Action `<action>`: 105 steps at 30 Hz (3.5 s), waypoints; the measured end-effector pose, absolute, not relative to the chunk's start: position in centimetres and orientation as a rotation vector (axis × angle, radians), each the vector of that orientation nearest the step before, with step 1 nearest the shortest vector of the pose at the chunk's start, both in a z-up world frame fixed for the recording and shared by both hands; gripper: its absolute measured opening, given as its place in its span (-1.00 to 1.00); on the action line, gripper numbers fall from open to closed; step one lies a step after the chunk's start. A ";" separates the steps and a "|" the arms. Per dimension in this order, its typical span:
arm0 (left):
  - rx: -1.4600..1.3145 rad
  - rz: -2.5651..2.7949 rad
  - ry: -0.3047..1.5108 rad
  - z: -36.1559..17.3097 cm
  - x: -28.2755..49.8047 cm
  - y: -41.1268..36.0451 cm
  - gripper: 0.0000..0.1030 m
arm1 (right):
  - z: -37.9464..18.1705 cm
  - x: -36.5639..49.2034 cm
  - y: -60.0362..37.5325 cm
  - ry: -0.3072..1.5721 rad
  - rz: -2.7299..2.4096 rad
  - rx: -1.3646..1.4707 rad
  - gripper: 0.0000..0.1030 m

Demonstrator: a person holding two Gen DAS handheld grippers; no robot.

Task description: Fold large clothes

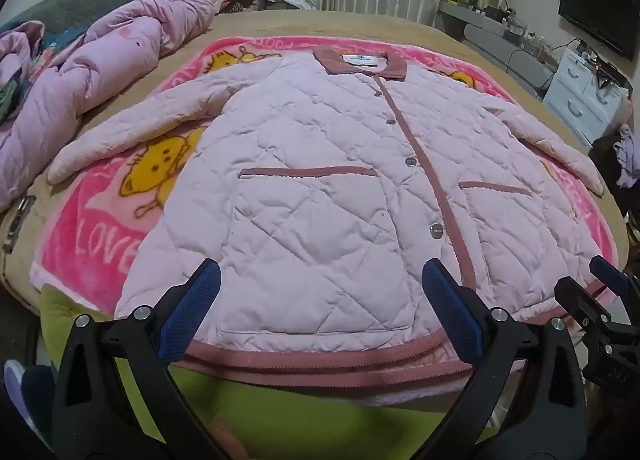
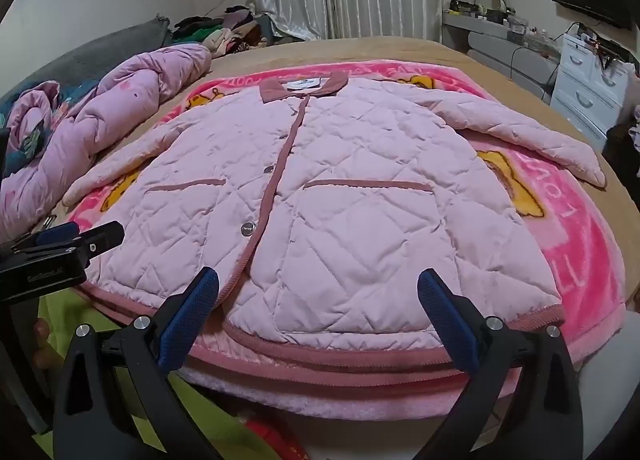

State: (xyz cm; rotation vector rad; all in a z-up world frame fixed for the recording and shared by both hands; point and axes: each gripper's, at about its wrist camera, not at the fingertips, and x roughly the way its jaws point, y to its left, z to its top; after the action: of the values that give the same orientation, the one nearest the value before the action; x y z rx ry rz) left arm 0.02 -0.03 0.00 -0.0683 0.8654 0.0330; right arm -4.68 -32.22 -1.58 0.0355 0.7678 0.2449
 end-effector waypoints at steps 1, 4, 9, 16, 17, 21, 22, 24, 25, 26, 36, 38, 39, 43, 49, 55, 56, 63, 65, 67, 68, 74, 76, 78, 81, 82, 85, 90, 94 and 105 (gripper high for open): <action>-0.078 0.030 0.858 0.0 0.0 0.0 0.83 | -1.7 -4.6 -32.2 0.773 0.245 0.035 0.92; -0.075 0.031 0.865 0.0 0.0 0.1 0.83 | -2.0 -4.3 -32.8 0.781 0.255 0.057 0.92; -0.072 0.034 0.865 0.0 0.1 0.3 0.83 | -2.0 -4.4 -32.3 0.786 0.237 0.043 0.92; -0.068 0.034 0.863 0.0 0.0 0.0 0.83 | -1.8 -4.4 -32.1 0.785 0.238 0.039 0.92; -0.068 0.034 0.862 0.0 0.0 0.0 0.83 | -1.8 -4.4 -32.2 0.783 0.238 0.039 0.92; -0.068 0.033 0.862 0.0 0.0 0.0 0.83 | -1.6 -4.4 -32.2 0.778 0.239 0.035 0.92; -0.069 0.033 0.862 0.0 0.0 0.0 0.83 | -1.5 -4.7 -31.7 0.775 0.239 0.024 0.92; -0.068 0.033 0.862 0.0 0.0 0.0 0.83 | -1.4 -4.8 -31.6 0.774 0.238 0.024 0.92; -0.068 0.033 0.863 0.1 0.0 -0.2 0.83 | -1.4 -4.8 -31.6 0.774 0.240 0.024 0.92; -0.069 0.033 0.863 0.3 -0.1 -0.3 0.83 | -1.3 -4.9 -31.5 0.773 0.240 0.024 0.92; -0.066 0.032 0.858 0.3 -0.1 -0.6 0.83 | -1.3 -4.9 -31.5 0.771 0.245 0.026 0.92; -0.068 0.029 0.859 0.3 -0.1 -0.5 0.83 | -1.3 -5.0 -31.5 0.771 0.244 0.026 0.92; -0.067 0.030 0.858 0.3 -0.1 -0.6 0.83 | -1.3 -4.9 -31.5 0.772 0.244 0.026 0.92; -0.068 0.031 0.858 0.3 -0.1 -0.6 0.83 | -1.3 -5.0 -31.4 0.772 0.245 0.024 0.92; -0.068 0.029 0.859 0.3 -0.1 -0.6 0.83 | -1.3 -5.0 -31.4 0.771 0.242 0.024 0.92; -0.068 0.028 0.860 0.4 -0.1 -0.8 0.83 | -1.2 -5.1 -31.4 0.771 0.246 0.027 0.92; -0.066 0.028 0.860 0.4 -0.1 -0.9 0.83 | -1.1 -5.0 -31.4 0.770 0.245 0.026 0.92; -0.069 0.027 0.861 0.3 -0.2 -1.1 0.83 | -1.3 -5.0 -31.5 0.771 0.247 0.026 0.92; -0.069 0.026 0.860 0.3 -0.2 -1.0 0.83 | -1.3 -4.9 -31.5 0.774 0.248 0.026 0.92; -0.068 0.023 0.862 0.0 -0.3 -1.1 0.83 | -1.4 -4.8 -31.6 0.776 0.248 0.026 0.92; -0.067 0.021 0.864 -0.3 -0.3 -1.2 0.83 | -1.4 -4.7 -31.5 0.777 0.251 0.026 0.92; -0.069 0.021 0.871 -0.8 0.3 -1.2 0.83 | -1.7 -4.0 -31.2 0.782 0.264 0.012 0.92; -0.069 0.021 0.875 -0.8 0.6 -1.2 0.83 | -1.6 -3.6 -31.2 0.783 0.271 0.015 0.92; -0.068 0.023 0.876 -0.6 1.0 -1.1 0.83 | -1.3 -3.1 -31.2 0.774 0.265 0.018 0.92; -0.071 0.021 0.877 -0.1 2.2 -0.8 0.83 | -0.9 -2.3 -31.2 0.767 0.271 0.019 0.92; -0.070 0.021 0.875 0.1 2.5 -0.8 0.83 | -0.7 -1.9 -31.2 0.765 0.266 0.019 0.92; -0.064 0.027 0.869 0.6 3.7 -0.7 0.83 | -0.1 -0.6 -31.5 0.758 0.254 0.020 0.92; -0.099 0.034 0.887 1.3 6.5 0.0 0.83 | 1.0 1.9 -32.0 0.756 0.252 0.030 0.92; -0.118 0.054 0.884 2.1 8.8 0.6 0.83 | 1.8 4.1 -32.4 0.764 0.257 0.052 0.92; -0.095 0.043 0.878 4.1 15.1 0.1 0.83 | 4.0 12.6 -33.2 0.773 0.291 0.093 0.92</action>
State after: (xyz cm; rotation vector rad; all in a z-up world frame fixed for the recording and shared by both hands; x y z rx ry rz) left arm 15.10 0.12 4.11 -0.0953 0.8780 0.0430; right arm 12.59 -33.17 3.99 0.0933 0.7727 0.2913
